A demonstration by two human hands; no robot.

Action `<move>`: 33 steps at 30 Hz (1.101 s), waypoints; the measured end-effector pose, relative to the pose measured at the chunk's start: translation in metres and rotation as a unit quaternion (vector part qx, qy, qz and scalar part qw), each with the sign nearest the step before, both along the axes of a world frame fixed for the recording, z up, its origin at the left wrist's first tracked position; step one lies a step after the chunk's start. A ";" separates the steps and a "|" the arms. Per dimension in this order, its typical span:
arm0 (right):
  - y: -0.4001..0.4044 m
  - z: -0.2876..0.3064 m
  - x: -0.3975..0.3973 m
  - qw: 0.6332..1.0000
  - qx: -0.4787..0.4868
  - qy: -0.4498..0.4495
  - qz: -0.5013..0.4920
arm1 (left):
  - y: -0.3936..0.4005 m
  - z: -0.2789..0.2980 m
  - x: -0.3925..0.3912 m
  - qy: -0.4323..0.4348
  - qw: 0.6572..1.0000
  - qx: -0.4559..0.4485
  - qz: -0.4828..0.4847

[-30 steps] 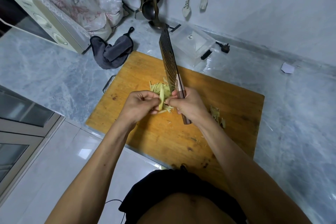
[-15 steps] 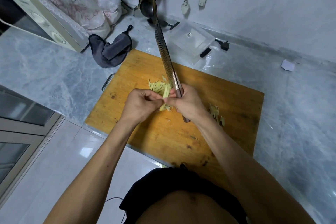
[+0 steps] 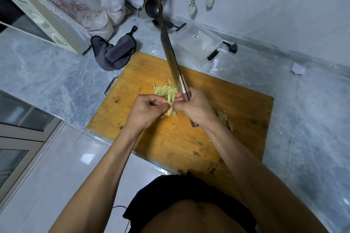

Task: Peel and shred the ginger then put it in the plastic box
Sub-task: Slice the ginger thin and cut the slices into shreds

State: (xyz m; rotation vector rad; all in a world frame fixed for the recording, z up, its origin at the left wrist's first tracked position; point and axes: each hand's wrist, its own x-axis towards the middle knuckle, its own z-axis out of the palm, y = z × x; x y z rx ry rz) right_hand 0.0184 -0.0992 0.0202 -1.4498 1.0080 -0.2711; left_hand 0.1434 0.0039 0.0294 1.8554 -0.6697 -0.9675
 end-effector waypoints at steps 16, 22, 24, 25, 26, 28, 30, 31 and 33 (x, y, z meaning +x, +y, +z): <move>0.003 0.006 0.008 0.998 -0.040 0.013 0.038 | -0.003 0.005 0.016 0.025 0.998 0.013 -0.052; 0.004 0.002 0.012 0.999 -0.038 0.016 0.024 | -0.006 -0.005 0.009 0.025 0.999 0.014 -0.019; 0.004 0.000 0.013 0.999 -0.029 0.014 0.011 | -0.008 -0.008 0.008 0.011 1.000 0.008 -0.013; 0.003 -0.001 0.014 1.000 -0.023 0.014 0.005 | -0.009 -0.009 0.008 0.002 1.000 0.007 -0.012; 0.002 -0.001 0.014 1.000 -0.018 0.013 0.001 | -0.010 -0.010 0.009 -0.009 1.000 0.007 -0.013; 0.000 0.000 0.015 1.000 -0.009 0.010 0.000 | -0.011 -0.015 0.012 -0.058 0.998 0.009 -0.024; -0.002 0.001 0.016 1.000 -0.009 0.017 0.002 | -0.014 -0.018 0.015 -0.117 0.992 0.018 -0.034; -0.002 0.000 0.017 1.000 -0.012 0.024 0.002 | -0.015 -0.019 0.016 -0.137 0.990 0.022 -0.037; -0.004 -0.002 0.018 0.999 -0.019 0.032 0.002 | -0.016 -0.021 0.018 -0.162 0.985 0.026 -0.046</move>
